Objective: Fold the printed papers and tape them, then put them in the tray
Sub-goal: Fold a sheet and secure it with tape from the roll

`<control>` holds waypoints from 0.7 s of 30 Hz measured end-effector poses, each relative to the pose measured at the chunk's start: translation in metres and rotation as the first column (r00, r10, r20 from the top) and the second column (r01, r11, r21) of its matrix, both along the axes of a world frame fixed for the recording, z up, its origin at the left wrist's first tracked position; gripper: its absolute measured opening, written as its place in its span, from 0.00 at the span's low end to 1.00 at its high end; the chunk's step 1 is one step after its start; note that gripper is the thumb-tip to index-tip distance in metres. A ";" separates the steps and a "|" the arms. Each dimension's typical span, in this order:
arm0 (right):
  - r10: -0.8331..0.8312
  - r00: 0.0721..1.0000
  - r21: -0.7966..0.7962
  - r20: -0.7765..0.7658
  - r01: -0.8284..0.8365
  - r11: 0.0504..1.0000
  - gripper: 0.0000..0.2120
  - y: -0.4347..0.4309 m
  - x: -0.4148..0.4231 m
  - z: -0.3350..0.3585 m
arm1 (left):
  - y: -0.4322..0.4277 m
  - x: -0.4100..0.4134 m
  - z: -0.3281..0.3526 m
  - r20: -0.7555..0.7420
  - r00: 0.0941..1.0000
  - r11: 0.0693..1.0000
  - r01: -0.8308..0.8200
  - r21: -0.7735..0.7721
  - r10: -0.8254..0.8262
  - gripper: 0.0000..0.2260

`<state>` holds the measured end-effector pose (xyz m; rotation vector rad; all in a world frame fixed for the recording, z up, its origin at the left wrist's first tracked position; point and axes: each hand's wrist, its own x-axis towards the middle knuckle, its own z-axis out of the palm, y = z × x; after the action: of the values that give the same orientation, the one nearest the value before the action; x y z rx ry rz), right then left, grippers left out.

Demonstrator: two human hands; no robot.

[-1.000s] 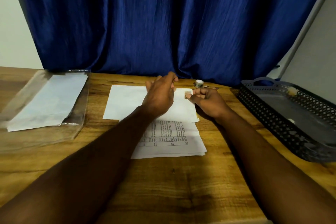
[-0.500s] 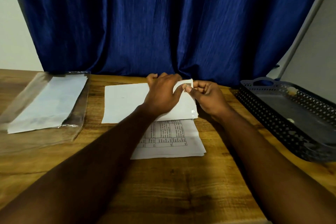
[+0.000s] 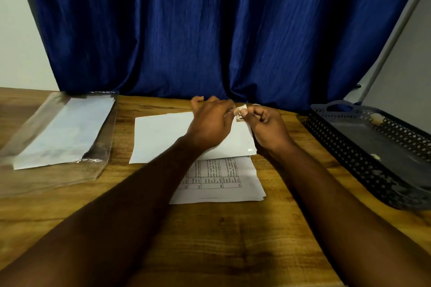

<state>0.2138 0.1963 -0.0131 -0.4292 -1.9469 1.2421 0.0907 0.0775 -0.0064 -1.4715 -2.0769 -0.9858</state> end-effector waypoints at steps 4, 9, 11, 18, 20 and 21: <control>0.010 1.000 -0.041 -0.019 -0.011 0.999 0.08 -0.003 -0.005 0.000 | 0.000 -0.005 0.000 -0.011 1.000 0.999 -0.023 0.033 0.023 0.09; 0.065 0.997 -0.105 0.045 -0.060 0.993 0.08 0.002 -0.001 -0.001 | -0.002 -0.002 0.000 -0.053 0.998 0.999 -0.017 0.037 0.019 0.08; -0.010 1.000 -0.137 0.016 0.012 0.990 0.08 0.003 -0.002 -0.001 | -0.005 0.000 -0.001 -0.111 0.994 0.999 -0.022 0.027 0.025 0.10; -0.362 0.925 -0.439 -0.114 0.280 0.854 0.07 0.019 0.002 0.007 | -0.008 0.011 0.005 -0.002 0.974 0.966 -0.226 0.124 0.228 0.24; -0.366 0.925 -0.552 -0.101 0.254 0.794 0.08 0.020 0.002 0.007 | -0.010 0.013 0.006 0.136 0.956 0.932 -0.285 0.225 0.260 0.19; -0.340 0.935 -0.597 -0.103 0.215 0.773 0.08 0.018 0.001 0.007 | -0.011 0.013 0.006 0.271 0.935 0.918 -0.301 0.259 0.230 0.18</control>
<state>0.2153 0.2143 -0.0059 -0.8307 -1.2369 1.5940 0.1035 0.0667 -0.0003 -0.9279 -2.1017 -1.3426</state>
